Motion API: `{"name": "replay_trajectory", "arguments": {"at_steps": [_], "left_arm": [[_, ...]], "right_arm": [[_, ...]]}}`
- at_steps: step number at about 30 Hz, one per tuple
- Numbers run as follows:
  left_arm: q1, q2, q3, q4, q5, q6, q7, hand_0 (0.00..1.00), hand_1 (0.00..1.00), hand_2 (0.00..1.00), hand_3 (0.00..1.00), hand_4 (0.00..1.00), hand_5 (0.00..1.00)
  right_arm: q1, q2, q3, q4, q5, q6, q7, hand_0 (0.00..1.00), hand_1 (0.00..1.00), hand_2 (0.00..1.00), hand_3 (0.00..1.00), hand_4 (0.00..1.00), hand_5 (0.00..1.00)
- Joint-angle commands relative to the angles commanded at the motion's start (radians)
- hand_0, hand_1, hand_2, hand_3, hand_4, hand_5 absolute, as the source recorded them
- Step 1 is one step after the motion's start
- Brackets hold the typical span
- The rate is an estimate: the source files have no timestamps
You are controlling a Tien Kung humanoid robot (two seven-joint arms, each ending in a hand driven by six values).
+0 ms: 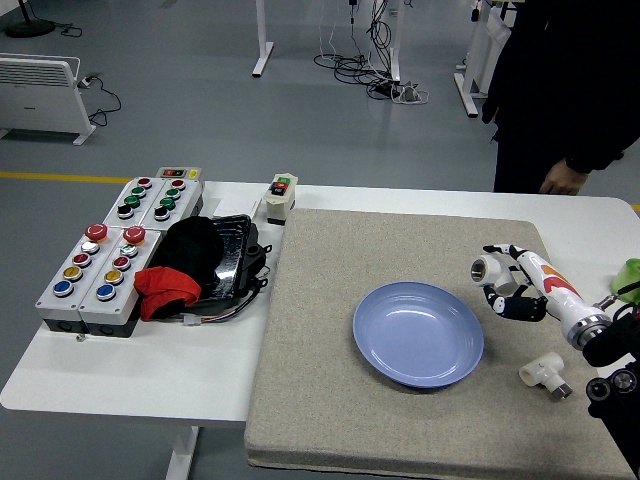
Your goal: Pick pipe place plate twice
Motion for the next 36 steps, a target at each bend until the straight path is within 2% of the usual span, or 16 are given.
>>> {"name": "replay_trajectory", "arguments": {"at_steps": [1,6,7,12,13,18,19,24,25,30,31,35,36], "left_arm": [[0.0,0.0,0.0,0.0,0.0,0.0,0.0,0.624,0.593,0.555,0.595,0.267,0.998],[0.0,0.0,0.004,0.0,-0.006,0.0,-0.003,0.624,0.593,0.555,0.595,0.267,0.998],[0.0,0.0,0.004,0.0,-0.006,0.0,-0.003,0.624,0.593,0.554,0.593,0.268,0.998],[-0.002,0.0,0.004,0.0,-0.006,0.0,-0.002,0.624,0.593,0.554,0.593,0.268,0.998],[-0.003,0.0,0.002,0.0,-0.003,0.0,-0.001,0.624,0.593,0.553,0.593,0.268,0.998],[-0.005,0.001,0.003,0.0,-0.005,0.0,-0.001,0.624,0.593,0.553,0.593,0.268,0.998],[-0.005,0.001,0.003,0.0,-0.004,0.0,-0.001,0.624,0.592,0.552,0.593,0.266,0.998],[-0.009,0.004,0.006,0.0,-0.006,0.001,-0.004,0.624,0.592,0.552,0.593,0.266,0.998],[-0.01,0.005,0.009,0.0,-0.008,0.001,-0.005,0.623,0.591,0.55,0.592,0.267,0.998],[-0.013,0.005,0.015,0.0,-0.021,0.002,-0.011,0.623,0.591,0.55,0.592,0.267,0.998],[-0.013,0.005,0.016,0.0,-0.021,0.002,-0.012,0.623,0.59,0.547,0.59,0.268,0.998],[-0.014,0.005,0.019,0.001,-0.025,0.002,-0.014,0.623,0.59,0.547,0.59,0.268,0.998],[-0.016,0.005,0.019,0.001,-0.025,0.002,-0.014,0.623,0.59,0.547,0.59,0.268,0.998]], "right_arm": [[-0.001,-0.001,-0.009,0.007,0.001,0.002,0.0,0.403,0.47,0.505,0.573,0.321,0.246],[-0.004,-0.003,-0.071,0.034,-0.03,0.027,0.007,0.403,0.47,0.505,0.573,0.321,0.246],[-0.002,-0.001,-0.083,0.03,-0.044,0.031,0.009,0.702,0.665,0.623,0.665,0.42,0.239],[0.007,0.001,-0.112,0.016,-0.098,0.061,0.013,0.702,0.665,0.623,0.665,0.42,0.239],[0.009,0.003,-0.116,0.009,-0.098,0.081,0.015,0.842,0.757,0.756,0.815,0.569,0.343],[0.011,0.001,-0.129,-0.004,-0.129,0.122,0.018,0.842,0.757,0.756,0.815,0.569,0.343],[0.01,0.001,-0.128,-0.006,-0.134,0.124,0.019,0.94,0.852,0.936,0.889,0.64,0.363],[0.004,0.004,-0.113,-0.009,-0.194,0.118,0.036,0.94,0.852,0.936,0.889,0.64,0.363],[0.003,0.004,-0.109,-0.007,-0.202,0.114,0.041,0.998,0.926,0.998,0.96,0.702,0.299],[0.003,0.003,-0.092,-0.001,-0.236,0.13,0.062,0.998,0.926,0.998,0.96,0.702,0.299],[0.002,0.002,-0.087,0.001,-0.236,0.137,0.066,0.998,0.958,0.998,0.998,0.834,0.281],[-0.009,-0.004,-0.061,0.022,-0.222,0.127,0.074,0.998,0.958,0.998,0.998,0.834,0.281],[-0.017,-0.005,-0.039,0.034,-0.216,0.11,0.075,0.998,0.958,0.998,0.998,0.834,0.281]]}}
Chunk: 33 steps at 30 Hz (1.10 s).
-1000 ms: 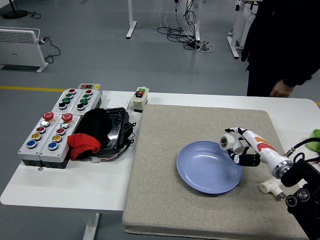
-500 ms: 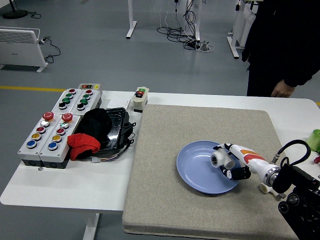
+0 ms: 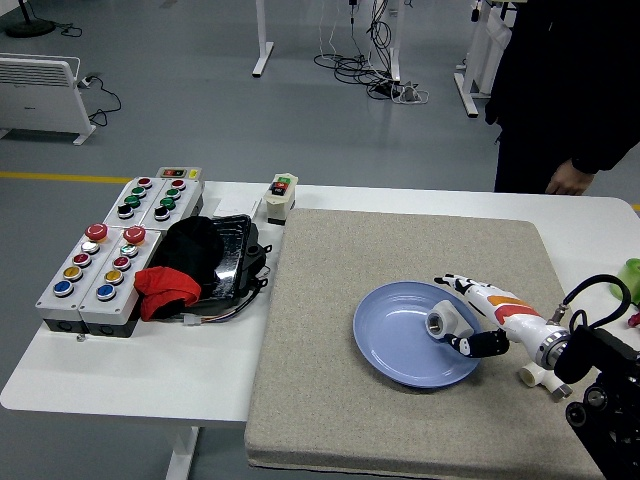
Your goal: Pick pipe place plate twice
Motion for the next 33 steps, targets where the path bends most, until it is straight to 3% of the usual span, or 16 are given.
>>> {"name": "replay_trajectory", "arguments": {"at_steps": [1,4,8,13,22,29,33], "left_arm": [[-0.001,0.0,0.001,0.0,-0.002,0.0,-0.001,0.623,0.589,0.545,0.59,0.27,0.998],[-0.003,0.0,0.007,0.0,-0.01,0.0,-0.004,0.623,0.589,0.545,0.59,0.27,0.998],[-0.007,0.001,0.008,0.0,-0.009,0.0,-0.005,0.624,0.588,0.539,0.59,0.271,0.998],[-0.013,0.0,0.009,-0.001,-0.009,0.001,-0.007,0.622,0.587,0.542,0.588,0.271,0.998],[-0.014,-0.002,0.008,-0.001,-0.004,0.001,-0.007,0.622,0.589,0.54,0.587,0.272,0.998],[-0.015,-0.003,0.01,0.001,-0.008,0.003,-0.011,0.621,0.588,0.541,0.586,0.273,0.998],[-0.015,-0.004,0.006,0.001,-0.002,0.003,-0.008,0.621,0.588,0.541,0.586,0.274,0.998]], "right_arm": [[-0.009,-0.002,0.02,0.011,0.001,-0.013,0.001,0.998,0.951,0.998,0.998,0.757,0.253],[-0.03,-0.013,0.087,0.038,-0.005,-0.019,-0.011,0.998,0.951,0.998,0.998,0.757,0.253],[-0.076,-0.056,0.158,0.083,0.023,0.031,-0.024,0.988,0.915,0.998,0.998,0.794,0.242],[-0.149,-0.127,0.178,0.176,0.111,0.081,-0.025,0.983,0.913,0.988,0.998,0.8,0.241],[-0.242,-0.18,0.178,0.293,0.074,0.162,-0.06,0.985,0.912,0.982,0.967,0.809,0.243],[-0.276,-0.207,0.172,0.291,0.015,0.233,-0.098,0.978,0.919,0.988,0.957,0.814,0.25],[-0.273,-0.214,0.172,0.268,0.004,0.237,-0.104,0.965,0.913,0.983,0.949,0.818,0.255]]}}
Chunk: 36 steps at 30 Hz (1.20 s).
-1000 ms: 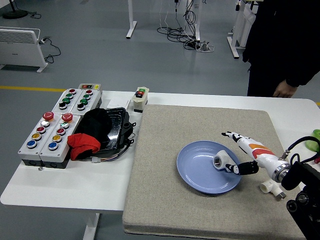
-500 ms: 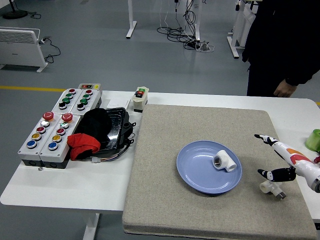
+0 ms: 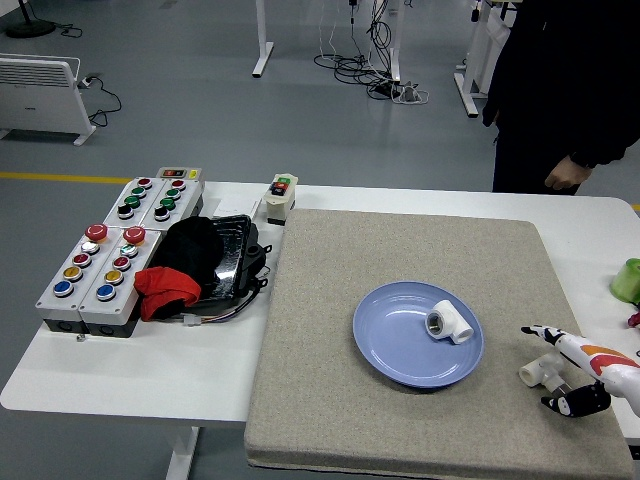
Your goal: Pick pipe place plate twice
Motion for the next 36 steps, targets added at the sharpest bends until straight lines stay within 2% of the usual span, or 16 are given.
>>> {"name": "replay_trajectory", "arguments": {"at_steps": [4,5,10,11,16,17,22,23,28,29,34,35,36], "left_arm": [[0.0,-0.001,-0.003,0.0,0.003,0.0,0.003,0.621,0.588,0.541,0.586,0.274,0.998],[0.0,-0.001,-0.004,0.0,0.004,0.0,0.003,0.621,0.589,0.541,0.587,0.274,0.998],[0.001,-0.002,-0.004,0.0,0.004,0.0,0.004,0.621,0.589,0.541,0.587,0.274,0.998],[0.001,-0.002,-0.004,0.0,0.003,0.0,0.004,0.62,0.589,0.541,0.587,0.275,0.998],[0.001,-0.002,-0.005,0.0,0.004,0.0,0.004,0.62,0.589,0.541,0.587,0.275,0.998],[0.001,-0.002,-0.004,0.0,0.004,-0.001,0.004,0.621,0.59,0.542,0.588,0.275,0.998],[0.0,-0.002,-0.005,0.0,0.004,-0.001,0.004,0.621,0.59,0.542,0.588,0.275,0.998],[0.0,-0.002,-0.005,0.0,0.004,-0.001,0.004,0.621,0.59,0.543,0.588,0.276,0.998],[0.0,-0.002,-0.006,0.0,0.005,-0.001,0.005,0.621,0.59,0.543,0.588,0.276,0.998],[0.0,-0.002,-0.006,0.0,0.005,-0.001,0.005,0.621,0.59,0.543,0.588,0.273,0.998],[0.0,-0.002,-0.006,0.0,0.006,-0.002,0.005,0.621,0.59,0.543,0.588,0.273,0.998],[0.001,-0.002,-0.006,0.0,0.007,-0.002,0.006,0.621,0.59,0.544,0.589,0.272,0.998],[0.001,-0.002,-0.006,0.0,0.007,-0.002,0.006,0.621,0.59,0.544,0.589,0.272,0.998]], "right_arm": [[0.012,0.004,0.005,-0.034,-0.007,-0.001,-0.003,0.965,0.913,0.983,0.949,0.818,0.255],[0.014,0.005,0.007,-0.042,-0.007,-0.002,-0.004,0.907,0.867,0.938,0.906,0.815,0.27],[0.021,0.015,0.018,-0.075,-0.006,-0.002,-0.013,0.907,0.867,0.938,0.906,0.815,0.27],[0.023,0.017,0.019,-0.08,-0.006,-0.005,-0.011,0.796,0.766,0.808,0.827,0.794,0.276],[0.031,0.018,0.02,-0.096,-0.003,-0.006,-0.007,0.796,0.766,0.808,0.827,0.794,0.276],[0.031,0.017,0.019,-0.098,-0.002,-0.004,-0.007,0.61,0.643,0.641,0.743,0.771,0.275],[0.032,0.015,0.01,-0.102,0.007,-0.018,0.003,0.61,0.643,0.641,0.743,0.771,0.275],[0.033,0.016,0.007,-0.101,0.012,-0.027,0.004,0.494,0.567,0.579,0.715,0.727,0.256],[0.039,0.019,-0.001,-0.098,0.02,-0.053,0.01,0.494,0.567,0.579,0.715,0.727,0.256],[0.04,0.019,-0.001,-0.098,0.021,-0.056,0.012,0.424,0.52,0.55,0.694,0.688,0.243],[0.042,0.018,-0.003,-0.1,0.03,-0.066,0.015,0.424,0.52,0.55,0.694,0.688,0.243],[0.042,0.018,-0.003,-0.1,0.032,-0.069,0.015,0.366,0.47,0.527,0.679,0.676,0.243],[0.042,0.018,-0.003,-0.1,0.033,-0.07,0.015,0.366,0.47,0.527,0.679,0.676,0.243]]}}
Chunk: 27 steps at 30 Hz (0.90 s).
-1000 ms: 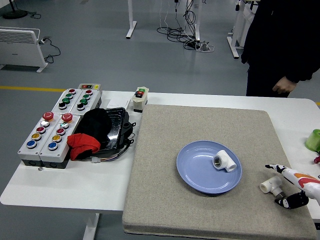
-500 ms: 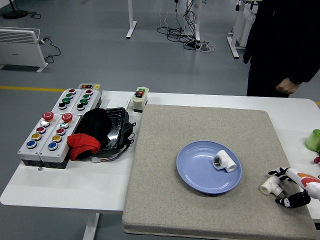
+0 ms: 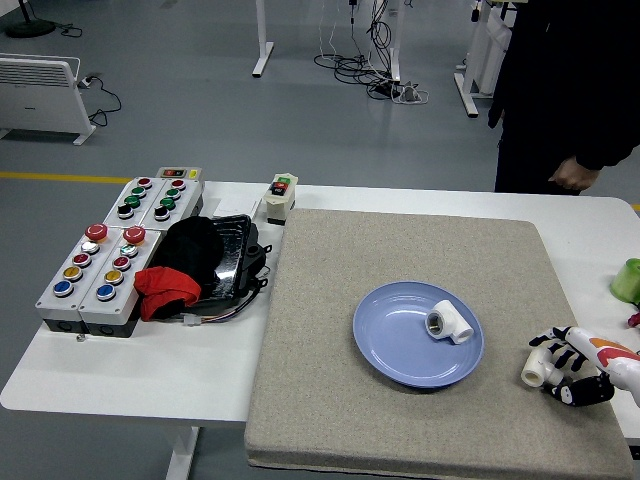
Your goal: Pick pipe place plate twice
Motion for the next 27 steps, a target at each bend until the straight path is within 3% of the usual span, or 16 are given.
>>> {"name": "replay_trajectory", "arguments": {"at_steps": [11,19,27], "left_arm": [[0.0,0.0,-0.002,0.0,0.004,-0.001,0.002,0.621,0.59,0.545,0.59,0.27,0.998],[0.002,0.001,-0.002,0.0,0.002,-0.001,0.001,0.621,0.59,0.545,0.591,0.27,0.998],[0.005,0.001,0.001,0.0,-0.005,0.0,0.0,0.622,0.59,0.544,0.592,0.268,0.998]], "right_arm": [[0.013,0.009,0.0,0.04,0.023,-0.02,0.002,0.342,0.448,0.517,0.665,0.666,0.249],[0.101,0.052,-0.05,0.085,0.036,-0.018,0.0,0.341,0.45,0.518,0.664,0.653,0.238],[0.213,0.117,-0.17,0.072,0.027,-0.02,-0.001,0.385,0.485,0.522,0.665,0.639,0.225]]}}
